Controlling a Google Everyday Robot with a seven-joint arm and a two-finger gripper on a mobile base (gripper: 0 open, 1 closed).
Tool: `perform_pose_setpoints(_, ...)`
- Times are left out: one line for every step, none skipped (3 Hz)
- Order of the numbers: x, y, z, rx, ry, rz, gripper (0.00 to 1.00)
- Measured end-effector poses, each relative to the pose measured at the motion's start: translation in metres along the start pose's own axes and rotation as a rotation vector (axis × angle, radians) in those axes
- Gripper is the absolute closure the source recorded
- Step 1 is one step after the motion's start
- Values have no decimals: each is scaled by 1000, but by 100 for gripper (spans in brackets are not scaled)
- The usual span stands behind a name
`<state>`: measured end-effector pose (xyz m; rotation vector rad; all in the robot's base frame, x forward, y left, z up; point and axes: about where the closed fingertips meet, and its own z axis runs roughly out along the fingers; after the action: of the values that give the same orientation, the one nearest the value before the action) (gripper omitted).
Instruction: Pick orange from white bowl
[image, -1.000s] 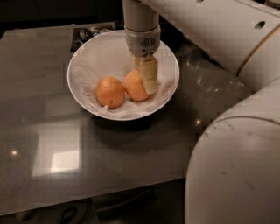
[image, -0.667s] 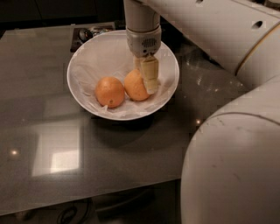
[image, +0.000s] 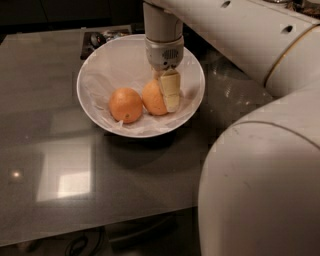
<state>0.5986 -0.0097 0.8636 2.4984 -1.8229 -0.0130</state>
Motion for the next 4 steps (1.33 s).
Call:
perform_pose_setpoints(-3,0,7,-21,-22,7,24)
perform_pose_setpoints(-4,1,14,-38,-41,22,23)
perform_pose_setpoints(2,0,15,-45,-60,60,42)
perform_pose_setpoints(2,0,15,-45,-60,60,65)
